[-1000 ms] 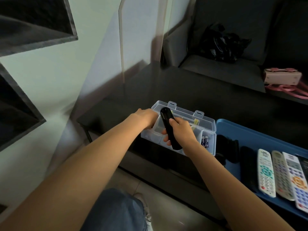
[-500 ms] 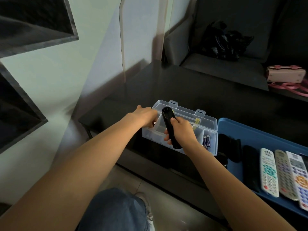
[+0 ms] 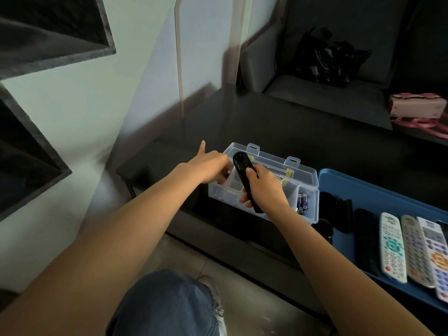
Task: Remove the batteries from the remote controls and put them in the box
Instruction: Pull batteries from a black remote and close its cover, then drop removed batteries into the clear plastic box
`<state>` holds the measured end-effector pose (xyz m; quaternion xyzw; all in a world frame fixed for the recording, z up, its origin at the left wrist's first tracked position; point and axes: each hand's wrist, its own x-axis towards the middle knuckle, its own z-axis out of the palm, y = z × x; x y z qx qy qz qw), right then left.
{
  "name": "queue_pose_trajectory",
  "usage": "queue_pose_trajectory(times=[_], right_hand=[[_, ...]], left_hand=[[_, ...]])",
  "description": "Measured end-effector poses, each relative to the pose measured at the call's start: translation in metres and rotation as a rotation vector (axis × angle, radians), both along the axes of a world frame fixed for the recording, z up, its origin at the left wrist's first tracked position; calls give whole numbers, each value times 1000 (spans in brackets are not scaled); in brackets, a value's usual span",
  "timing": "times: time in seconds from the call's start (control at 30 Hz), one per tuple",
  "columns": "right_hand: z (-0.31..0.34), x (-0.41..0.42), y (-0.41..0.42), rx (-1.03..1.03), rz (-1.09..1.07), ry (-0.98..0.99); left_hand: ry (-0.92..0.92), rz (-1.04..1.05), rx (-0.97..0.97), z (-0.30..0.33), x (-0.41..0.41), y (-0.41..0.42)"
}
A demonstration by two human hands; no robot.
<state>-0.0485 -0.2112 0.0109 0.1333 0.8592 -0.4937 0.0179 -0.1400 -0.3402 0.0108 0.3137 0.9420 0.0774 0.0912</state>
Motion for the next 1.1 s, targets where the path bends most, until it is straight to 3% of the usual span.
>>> queue_pose_trajectory(times=[0.27,0.47,0.7,0.8,0.93,1.1], right_hand=[[1,-2,-1,46,21,-23],[1,-2,-2,75,18,-30],[6,1,-4,92,28,-37],[9,2,-4,96,71,-53],[16,10,3,-14,60,-37],[19,32,25,-235,-13,-33]], left_hand=[[28,39,87,-6,10,-3],[71,122,290,-3,14,-6],[190,196,208,-11,26,-9],[240,280,388,-6,29,-9],[-52,425,928,7,41,-3],[-524,543,1294,8,59,21]])
